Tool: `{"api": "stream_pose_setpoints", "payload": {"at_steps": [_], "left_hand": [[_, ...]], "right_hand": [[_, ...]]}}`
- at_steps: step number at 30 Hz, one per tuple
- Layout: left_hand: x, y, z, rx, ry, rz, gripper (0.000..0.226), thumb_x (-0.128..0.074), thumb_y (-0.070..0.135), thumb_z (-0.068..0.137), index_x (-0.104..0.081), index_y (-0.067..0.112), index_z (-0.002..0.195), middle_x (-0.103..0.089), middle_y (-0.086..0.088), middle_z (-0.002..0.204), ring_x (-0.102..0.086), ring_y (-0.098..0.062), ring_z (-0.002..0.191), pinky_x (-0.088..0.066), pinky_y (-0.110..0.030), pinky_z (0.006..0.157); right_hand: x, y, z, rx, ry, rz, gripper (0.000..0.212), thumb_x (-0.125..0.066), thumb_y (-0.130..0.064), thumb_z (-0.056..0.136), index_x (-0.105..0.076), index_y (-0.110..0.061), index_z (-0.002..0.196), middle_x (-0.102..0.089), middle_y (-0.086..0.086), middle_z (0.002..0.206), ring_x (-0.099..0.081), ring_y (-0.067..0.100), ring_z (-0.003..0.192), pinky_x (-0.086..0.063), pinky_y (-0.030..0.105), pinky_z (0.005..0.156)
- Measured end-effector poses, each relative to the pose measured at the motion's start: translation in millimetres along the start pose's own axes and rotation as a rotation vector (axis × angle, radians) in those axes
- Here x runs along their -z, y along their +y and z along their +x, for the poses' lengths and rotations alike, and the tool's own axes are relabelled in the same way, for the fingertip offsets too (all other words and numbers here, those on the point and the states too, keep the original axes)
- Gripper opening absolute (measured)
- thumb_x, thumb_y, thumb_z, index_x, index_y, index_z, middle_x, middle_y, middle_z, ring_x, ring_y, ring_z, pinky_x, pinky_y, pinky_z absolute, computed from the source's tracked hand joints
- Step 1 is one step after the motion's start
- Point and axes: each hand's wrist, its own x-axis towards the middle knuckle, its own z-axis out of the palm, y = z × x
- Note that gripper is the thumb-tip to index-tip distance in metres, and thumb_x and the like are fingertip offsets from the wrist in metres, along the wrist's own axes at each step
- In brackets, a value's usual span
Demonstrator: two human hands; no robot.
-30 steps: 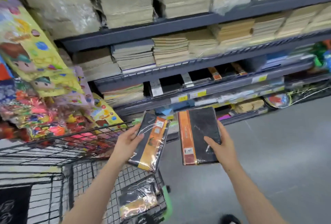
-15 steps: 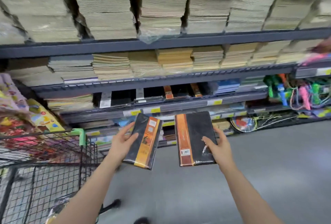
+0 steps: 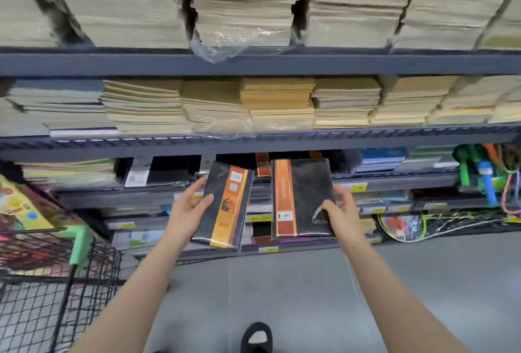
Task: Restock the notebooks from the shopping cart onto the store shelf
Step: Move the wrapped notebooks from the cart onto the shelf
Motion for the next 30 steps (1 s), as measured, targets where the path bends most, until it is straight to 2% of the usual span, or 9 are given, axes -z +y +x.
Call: {"api": "stream_pose_setpoints", "payload": {"at_steps": [3, 6, 9, 12, 15, 18, 21, 25, 30], "left_hand": [[-5.5, -14.5, 24.3, -0.047, 0.063, -0.026, 0.045, -0.06, 0.021, 0.09, -0.048, 0.032, 0.132, -0.062, -0.007, 0.082, -0.057, -0.005, 0.084, -0.044, -0.021, 0.087], [-8.6, -33.7, 45.9, -0.064, 0.116, -0.125, 0.04, -0.062, 0.025, 0.088, -0.053, 0.051, 0.117, -0.067, -0.006, 0.094, -0.061, -0.014, 0.099, -0.043, -0.039, 0.102], [-15.1, -47.6, 65.6, -0.137, 0.167, -0.184, 0.038, -0.063, 0.027, 0.087, -0.055, 0.06, 0.106, -0.071, -0.004, 0.107, -0.059, -0.025, 0.113, -0.043, -0.049, 0.102], [-24.2, -59.4, 86.2, -0.234, 0.172, -0.238, 0.039, -0.065, 0.029, 0.083, -0.057, 0.058, 0.107, -0.07, -0.006, 0.098, -0.063, -0.026, 0.096, -0.044, -0.055, 0.098], [-39.4, -69.2, 102.2, -0.318, 0.188, -0.217, 0.042, -0.065, 0.03, 0.084, -0.054, 0.054, 0.117, -0.06, -0.01, 0.091, -0.057, -0.022, 0.086, -0.047, -0.045, 0.093], [-53.1, -78.5, 112.7, -0.407, 0.211, -0.199, 0.047, -0.062, 0.025, 0.088, -0.049, 0.036, 0.131, -0.067, -0.006, 0.094, -0.062, -0.023, 0.095, -0.048, -0.041, 0.094], [-59.8, -87.5, 115.0, -0.497, 0.21, -0.208, 0.047, -0.065, 0.025, 0.085, -0.051, 0.042, 0.127, -0.071, -0.001, 0.091, -0.065, -0.023, 0.096, -0.048, -0.049, 0.095], [-60.4, -96.0, 108.4, -0.566, 0.214, -0.241, 0.042, -0.059, 0.018, 0.09, -0.052, 0.041, 0.124, -0.073, 0.001, 0.081, -0.069, -0.019, 0.082, -0.056, -0.035, 0.073], [-58.7, -97.8, 93.8, -0.522, 0.161, -0.306, 0.023, -0.056, 0.014, 0.091, -0.064, 0.029, 0.106, -0.075, 0.001, 0.093, -0.071, -0.014, 0.081, -0.056, -0.022, 0.063]], "right_hand": [[-17.5, 5.4, 34.9, 0.052, -0.05, 0.001, 0.043, -0.055, -0.008, 0.083, -0.044, -0.029, 0.12, -0.061, 0.007, 0.116, -0.059, 0.021, 0.104, -0.047, 0.041, 0.095], [-31.6, 4.7, 69.7, 0.143, -0.055, 0.017, 0.049, -0.056, -0.007, 0.085, -0.043, -0.021, 0.13, -0.055, 0.003, 0.121, -0.052, 0.018, 0.113, -0.041, 0.032, 0.097], [-45.7, -4.1, 106.3, 0.252, -0.067, 0.014, 0.054, -0.056, -0.013, 0.088, -0.036, -0.014, 0.138, -0.047, 0.004, 0.13, -0.043, 0.017, 0.123, -0.034, 0.027, 0.096], [-55.8, -2.3, 133.5, 0.342, -0.097, -0.051, 0.056, -0.059, -0.023, 0.087, -0.038, -0.01, 0.138, -0.045, 0.009, 0.141, -0.042, 0.024, 0.128, -0.034, 0.033, 0.102], [-51.6, 13.1, 142.7, 0.526, -0.069, -0.296, 0.068, -0.064, -0.039, 0.083, -0.035, -0.019, 0.141, -0.044, 0.007, 0.142, -0.038, 0.024, 0.132, -0.033, 0.031, 0.101], [-44.5, 36.6, 147.6, 0.747, -0.032, -0.518, 0.069, -0.068, -0.048, 0.075, -0.044, -0.027, 0.136, -0.05, 0.013, 0.135, -0.038, 0.029, 0.131, -0.034, 0.036, 0.102], [-49.8, 54.8, 154.2, 0.851, 0.032, -0.58, 0.061, -0.064, -0.058, 0.072, -0.054, -0.033, 0.126, -0.05, 0.007, 0.138, -0.044, 0.029, 0.125, -0.033, 0.045, 0.105], [-64.3, 60.5, 155.8, 0.968, 0.168, -0.661, 0.056, -0.052, -0.068, 0.076, -0.057, -0.036, 0.121, -0.043, -0.005, 0.145, -0.048, 0.028, 0.121, -0.031, 0.045, 0.101], [-68.2, 56.4, 152.5, 0.922, 0.095, -0.732, 0.063, -0.039, -0.074, 0.076, -0.05, -0.039, 0.127, -0.035, -0.01, 0.149, -0.045, 0.027, 0.126, -0.036, 0.046, 0.102]]}}
